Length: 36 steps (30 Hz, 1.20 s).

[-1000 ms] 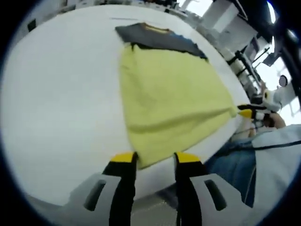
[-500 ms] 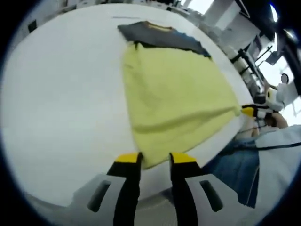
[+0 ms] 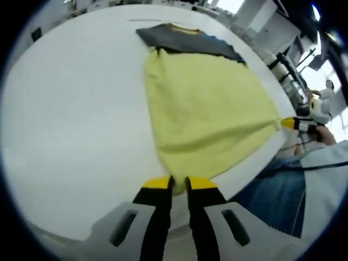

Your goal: Fold the garment on the visible template until the final outline fits inside the template.

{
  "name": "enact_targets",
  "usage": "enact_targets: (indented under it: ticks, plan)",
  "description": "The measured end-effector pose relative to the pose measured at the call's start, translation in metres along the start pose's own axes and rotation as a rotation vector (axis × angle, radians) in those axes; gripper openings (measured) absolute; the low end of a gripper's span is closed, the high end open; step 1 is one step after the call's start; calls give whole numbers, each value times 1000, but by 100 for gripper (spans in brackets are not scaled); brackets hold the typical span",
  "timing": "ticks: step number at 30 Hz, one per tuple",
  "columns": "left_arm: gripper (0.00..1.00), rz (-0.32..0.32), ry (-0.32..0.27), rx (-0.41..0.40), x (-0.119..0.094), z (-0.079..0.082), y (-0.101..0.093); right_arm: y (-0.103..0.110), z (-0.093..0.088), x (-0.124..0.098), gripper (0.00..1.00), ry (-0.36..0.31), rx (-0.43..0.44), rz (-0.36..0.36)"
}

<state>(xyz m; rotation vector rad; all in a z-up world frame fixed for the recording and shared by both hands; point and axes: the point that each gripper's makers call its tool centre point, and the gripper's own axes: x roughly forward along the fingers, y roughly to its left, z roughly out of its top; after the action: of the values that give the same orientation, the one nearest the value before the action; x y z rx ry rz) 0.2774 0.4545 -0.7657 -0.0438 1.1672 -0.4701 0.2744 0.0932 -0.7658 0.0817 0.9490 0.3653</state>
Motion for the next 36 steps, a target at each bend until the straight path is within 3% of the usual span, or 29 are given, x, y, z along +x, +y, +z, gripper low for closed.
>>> enact_targets:
  ticks: [22, 36]
  plan:
    - [1, 19, -21, 2, -1, -2, 5, 0, -6, 1, 3, -18, -12, -19]
    - [0, -3, 46, 24, -2, -7, 1, 0, -8, -4, 3, -2, 19, -6]
